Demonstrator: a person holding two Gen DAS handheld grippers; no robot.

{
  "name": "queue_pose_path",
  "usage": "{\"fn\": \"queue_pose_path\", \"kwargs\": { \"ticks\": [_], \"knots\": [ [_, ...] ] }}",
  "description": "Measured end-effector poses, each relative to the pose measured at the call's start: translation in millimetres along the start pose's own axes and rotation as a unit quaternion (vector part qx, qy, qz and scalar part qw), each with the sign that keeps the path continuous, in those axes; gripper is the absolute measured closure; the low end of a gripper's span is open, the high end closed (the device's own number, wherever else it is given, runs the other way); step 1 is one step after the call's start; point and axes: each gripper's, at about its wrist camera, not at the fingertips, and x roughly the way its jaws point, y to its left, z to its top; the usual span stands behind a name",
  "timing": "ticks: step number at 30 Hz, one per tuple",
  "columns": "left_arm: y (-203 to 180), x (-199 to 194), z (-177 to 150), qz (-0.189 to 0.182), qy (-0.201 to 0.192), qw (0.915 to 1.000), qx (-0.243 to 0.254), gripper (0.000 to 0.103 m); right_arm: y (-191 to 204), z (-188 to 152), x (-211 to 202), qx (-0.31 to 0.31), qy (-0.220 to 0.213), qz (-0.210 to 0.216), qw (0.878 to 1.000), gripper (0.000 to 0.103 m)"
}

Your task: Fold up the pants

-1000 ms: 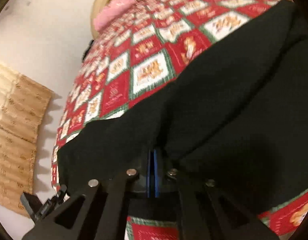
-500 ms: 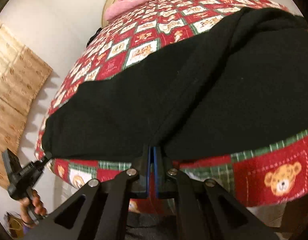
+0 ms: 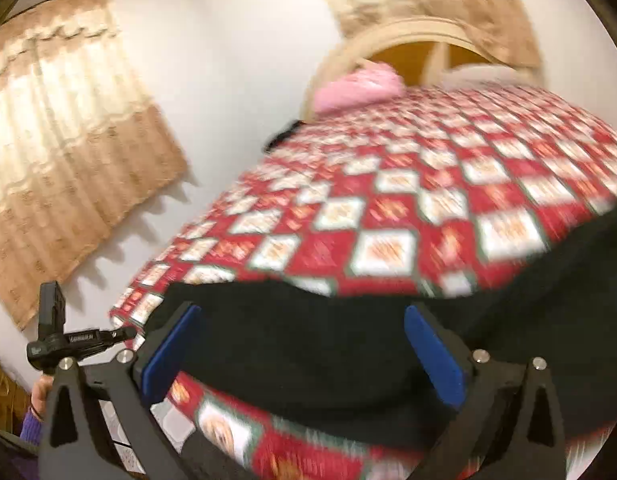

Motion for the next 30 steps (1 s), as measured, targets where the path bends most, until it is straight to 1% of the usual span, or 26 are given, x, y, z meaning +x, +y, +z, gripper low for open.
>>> {"fn": "queue_pose_path", "kwargs": {
  "ticks": [1,2,3,4,5,6,7,8,9,10,11,12,13,15,16,19,20,22,24,26,27,29,30],
  "knots": [
    [-6,5,5,0.001,-0.006,1.0000,0.005,0.100,0,11,16,-0.014,0.013,0.013,1.000,0.001],
    [-13,14,10,0.003,-0.012,0.9999,0.011,0.100,0,19,32,-0.023,0.025,0.021,0.999,0.010],
    [-17,24,13,0.005,-0.016,0.9997,0.017,0.100,-1,26,50,-0.031,0.041,0.034,0.998,0.014],
    [-20,34,13,0.015,-0.016,0.9996,0.020,0.100,-4,32,74,-0.031,0.067,0.056,0.996,0.019],
    [-21,43,12,0.030,-0.012,0.9992,0.024,0.100,-9,33,87,-0.025,0.090,0.068,0.993,0.025],
    [-21,53,8,0.045,-0.003,0.9986,0.029,0.100,-8,32,107,-0.017,0.116,0.074,0.990,0.028],
    [-20,60,4,0.051,0.006,0.9983,0.028,0.100,-7,29,124,-0.016,0.141,0.083,0.986,0.035],
    [-16,65,-1,0.053,0.016,0.9982,0.023,0.100,-3,24,140,-0.023,0.165,0.089,0.982,0.039],
    [-10,72,-7,0.057,0.031,0.9978,0.013,0.100,3,15,143,-0.031,0.179,0.089,0.979,0.039],
    [-2,79,-14,0.063,0.051,0.9967,0.000,0.100,8,7,153,-0.041,0.201,0.090,0.974,0.039],
    [5,80,-17,0.057,0.053,0.9969,-0.011,0.100,11,0,154,-0.042,0.217,0.100,0.970,0.039],
    [11,75,-19,0.041,0.040,0.9981,-0.025,0.100,9,-4,153,-0.041,0.227,0.108,0.967,0.039],
    [14,73,-20,0.033,0.043,0.9980,-0.033,0.100,16,-11,151,-0.045,0.241,0.120,0.962,0.039],
    [19,74,-19,0.021,0.048,0.9980,-0.036,0.100,22,-15,147,-0.064,0.250,0.121,0.958,0.038],
    [19,75,-19,0.019,0.050,0.9979,-0.038,0.100,24,-19,144,-0.071,0.261,0.126,0.954,0.038],
    [15,76,-18,0.028,0.050,0.9981,-0.024,0.100,22,-24,146,-0.051,0.295,0.160,0.941,0.038],
    [11,76,-19,0.035,0.048,0.9982,-0.014,0.100,22,-22,146,-0.055,0.295,0.158,0.941,0.038],
    [4,75,-21,0.047,0.042,0.9980,0.007,0.100,21,-11,146,-0.075,0.265,0.125,0.953,0.038],
    [-2,77,-23,0.059,0.036,0.9974,0.020,0.100,15,-1,152,-0.066,0.242,0.114,0.961,0.038],
    [-2,77,-23,0.063,0.037,0.9971,0.021,0.100,12,-2,165,-0.050,0.253,0.120,0.959,0.038],
    [-1,77,-22,0.062,0.039,0.9971,0.019,0.100,13,-6,171,-0.052,0.266,0.121,0.955,0.038],
    [3,77,-21,0.055,0.042,0.9976,0.010,0.100,24,-14,169,-0.081,0.272,0.118,0.952,0.038],
    [5,78,-20,0.051,0.043,0.9977,0.005,0.100,31,-16,164,-0.096,0.274,0.125,0.949,0.038]
  ]
}}
